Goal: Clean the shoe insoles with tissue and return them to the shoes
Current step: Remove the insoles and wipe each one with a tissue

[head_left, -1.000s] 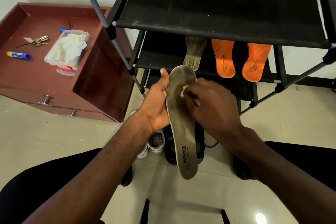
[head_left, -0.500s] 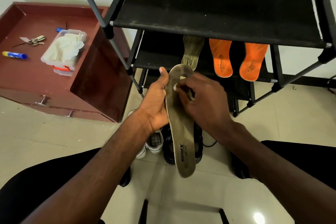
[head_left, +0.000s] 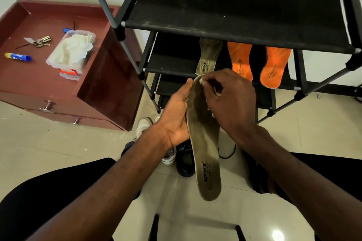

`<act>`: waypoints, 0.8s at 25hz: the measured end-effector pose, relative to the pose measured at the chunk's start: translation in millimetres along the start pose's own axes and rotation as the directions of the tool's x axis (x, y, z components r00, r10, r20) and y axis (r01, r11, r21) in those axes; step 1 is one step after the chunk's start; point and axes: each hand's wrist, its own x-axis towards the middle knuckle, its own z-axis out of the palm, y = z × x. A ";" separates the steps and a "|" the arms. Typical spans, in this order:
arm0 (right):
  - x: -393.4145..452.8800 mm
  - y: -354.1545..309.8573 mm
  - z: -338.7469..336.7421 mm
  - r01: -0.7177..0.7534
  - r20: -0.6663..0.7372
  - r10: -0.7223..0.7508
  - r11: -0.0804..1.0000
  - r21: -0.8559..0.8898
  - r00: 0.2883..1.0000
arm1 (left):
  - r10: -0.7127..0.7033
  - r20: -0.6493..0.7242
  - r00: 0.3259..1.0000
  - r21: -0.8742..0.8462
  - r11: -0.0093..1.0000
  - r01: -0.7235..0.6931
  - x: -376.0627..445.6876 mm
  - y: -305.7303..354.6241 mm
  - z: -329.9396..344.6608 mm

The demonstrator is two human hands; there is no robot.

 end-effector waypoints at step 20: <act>-14.0 -9.6 0.9 0.043 0.147 -0.039 0.999 -0.029 0.988 | 0.025 0.139 0.990 -0.057 0.998 -0.017 7.1 12.0 -18.1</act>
